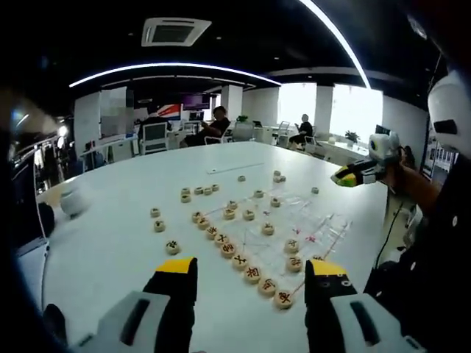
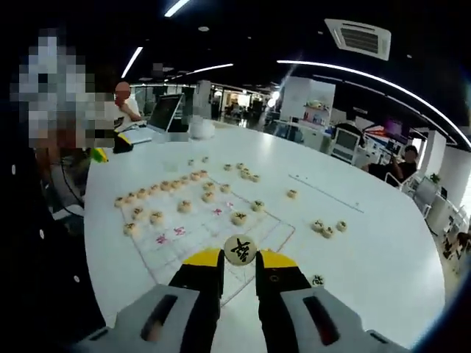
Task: Pick up the chess pieces one by one and place each piece onto its starting position on the chessboard, setting the pieces on their correct points until all the chess pieces are arranged in the starting layout
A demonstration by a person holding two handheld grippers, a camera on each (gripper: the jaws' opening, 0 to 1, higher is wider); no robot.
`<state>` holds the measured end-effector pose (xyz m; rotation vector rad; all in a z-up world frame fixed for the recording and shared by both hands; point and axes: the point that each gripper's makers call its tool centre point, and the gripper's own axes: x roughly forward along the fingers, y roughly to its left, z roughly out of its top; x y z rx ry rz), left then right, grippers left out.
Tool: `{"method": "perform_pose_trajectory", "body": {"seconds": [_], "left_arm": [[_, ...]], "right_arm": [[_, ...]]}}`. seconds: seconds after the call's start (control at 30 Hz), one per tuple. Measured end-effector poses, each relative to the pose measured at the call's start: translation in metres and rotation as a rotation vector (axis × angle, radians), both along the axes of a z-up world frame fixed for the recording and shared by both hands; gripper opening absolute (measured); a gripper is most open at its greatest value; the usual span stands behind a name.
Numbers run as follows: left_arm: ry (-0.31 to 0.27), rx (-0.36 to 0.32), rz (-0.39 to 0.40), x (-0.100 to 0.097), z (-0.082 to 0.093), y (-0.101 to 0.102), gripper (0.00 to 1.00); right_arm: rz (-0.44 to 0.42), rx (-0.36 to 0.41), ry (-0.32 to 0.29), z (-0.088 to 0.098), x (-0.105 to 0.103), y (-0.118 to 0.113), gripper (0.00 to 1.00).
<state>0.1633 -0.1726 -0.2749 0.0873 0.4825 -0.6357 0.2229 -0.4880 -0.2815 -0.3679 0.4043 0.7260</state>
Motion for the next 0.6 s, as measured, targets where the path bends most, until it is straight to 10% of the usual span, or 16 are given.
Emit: {"method": "perform_pose_trajectory", "body": {"seconds": [0.6], "left_arm": [[0.01,0.0,0.069,-0.009,-0.003,0.019,0.6]], "right_arm": [[0.287,-0.221,0.116,-0.043,0.03,0.075,0.19]]}}
